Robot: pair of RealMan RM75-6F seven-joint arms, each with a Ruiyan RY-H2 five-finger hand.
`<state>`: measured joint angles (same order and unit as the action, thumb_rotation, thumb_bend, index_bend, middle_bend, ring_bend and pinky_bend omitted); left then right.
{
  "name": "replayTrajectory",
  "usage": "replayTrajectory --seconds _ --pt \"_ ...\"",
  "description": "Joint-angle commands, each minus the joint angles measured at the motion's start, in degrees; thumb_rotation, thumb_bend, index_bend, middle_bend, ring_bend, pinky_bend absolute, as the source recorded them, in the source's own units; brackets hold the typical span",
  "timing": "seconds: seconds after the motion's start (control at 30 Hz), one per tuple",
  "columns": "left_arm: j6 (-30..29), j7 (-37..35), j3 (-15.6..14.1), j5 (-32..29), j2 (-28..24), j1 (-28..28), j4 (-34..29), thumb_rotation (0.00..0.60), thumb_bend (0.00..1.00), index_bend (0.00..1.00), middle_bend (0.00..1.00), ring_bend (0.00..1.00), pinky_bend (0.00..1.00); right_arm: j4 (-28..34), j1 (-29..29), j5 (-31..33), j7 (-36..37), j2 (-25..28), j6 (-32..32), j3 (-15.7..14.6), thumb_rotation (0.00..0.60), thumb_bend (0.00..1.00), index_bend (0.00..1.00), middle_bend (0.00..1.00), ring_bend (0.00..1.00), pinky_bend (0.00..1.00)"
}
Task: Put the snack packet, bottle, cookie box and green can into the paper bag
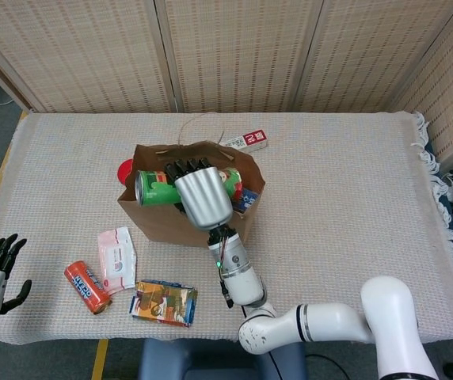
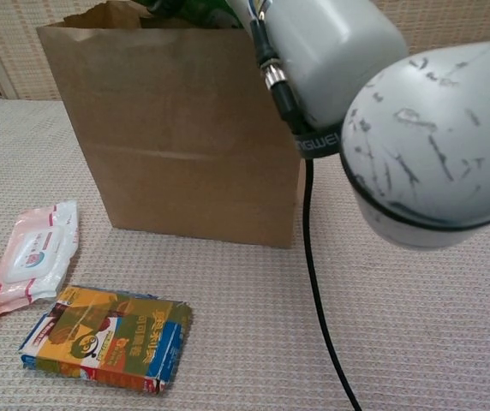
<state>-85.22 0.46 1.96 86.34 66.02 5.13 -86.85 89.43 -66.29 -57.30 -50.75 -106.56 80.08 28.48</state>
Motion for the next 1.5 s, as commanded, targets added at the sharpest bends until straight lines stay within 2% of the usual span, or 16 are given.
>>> replayTrajectory --seconds 0.03,0.2,0.5,0.7,0.77,0.9,1.07,1.13,1.27,1.37,1.5 --pt "0.0 0.0 0.0 0.0 0.0 0.0 0.0 0.600 0.39 0.08 0.00 0.00 0.00 4.8 0.4 7.4 -6.3 0.4 0.2 1.4 0.600 0.28 0.00 0.18 0.09 0.30" --pt "-0.1 0.1 0.0 0.1 0.1 -0.1 0.0 0.600 0.39 0.08 0.00 0.00 0.00 8.1 0.6 8.4 -8.3 1.6 1.9 1.9 0.600 0.28 0.00 0.15 0.06 0.26" --pt "-0.2 0.3 -0.1 0.1 0.1 -0.1 0.0 0.600 0.39 0.08 0.00 0.00 0.00 13.1 2.0 8.2 -9.0 4.5 4.2 1.4 0.600 0.28 0.00 0.14 0.06 0.26" --pt "-0.1 0.2 -0.1 0.0 0.1 -0.1 0.0 0.600 0.39 0.08 0.00 0.00 0.00 20.0 6.1 4.0 -6.9 9.5 6.2 -1.7 0.600 0.28 0.00 0.14 0.06 0.24" --pt "-0.2 0.2 -0.1 0.1 0.1 -0.1 0.1 0.600 0.39 0.08 0.00 0.00 0.00 23.9 9.0 1.9 -5.4 12.7 7.1 -3.8 0.600 0.28 0.00 0.13 0.05 0.23" --pt "-0.2 0.4 -0.1 0.1 0.1 -0.1 0.0 0.600 0.39 0.08 0.00 0.00 0.00 32.0 16.3 -3.3 -1.6 20.9 9.3 -10.0 0.600 0.28 0.00 0.13 0.05 0.20" --pt "-0.2 1.0 0.0 0.0 0.2 -0.1 -0.2 0.600 0.39 0.08 0.00 0.00 0.00 36.6 28.4 -12.6 6.9 33.1 11.2 -24.0 0.600 0.27 0.00 0.10 0.01 0.11" --pt "-0.3 1.4 0.0 -0.1 0.2 -0.2 -0.3 0.600 0.39 0.08 0.00 0.00 0.00 36.0 33.0 -16.4 11.1 37.1 11.4 -30.2 0.600 0.24 0.00 0.06 0.00 0.06" --pt "-0.5 2.1 0.0 -0.2 0.4 -0.2 -0.4 0.600 0.39 0.07 0.00 0.00 0.00 31.1 40.4 -23.5 19.2 40.9 12.3 -39.2 0.600 0.20 0.00 0.02 0.00 0.02" --pt "-0.6 2.5 0.1 -0.2 0.5 -0.3 -0.5 0.600 0.39 0.07 0.00 0.00 0.00 25.3 44.8 -27.0 23.2 41.6 13.0 -43.2 0.600 0.17 0.00 0.00 0.00 0.00" --pt "-0.7 2.8 0.1 -0.3 0.6 -0.3 -0.4 0.600 0.39 0.07 0.00 0.00 0.00 15.3 50.0 -30.1 26.7 39.2 15.2 -44.4 0.600 0.16 0.00 0.00 0.00 0.00"
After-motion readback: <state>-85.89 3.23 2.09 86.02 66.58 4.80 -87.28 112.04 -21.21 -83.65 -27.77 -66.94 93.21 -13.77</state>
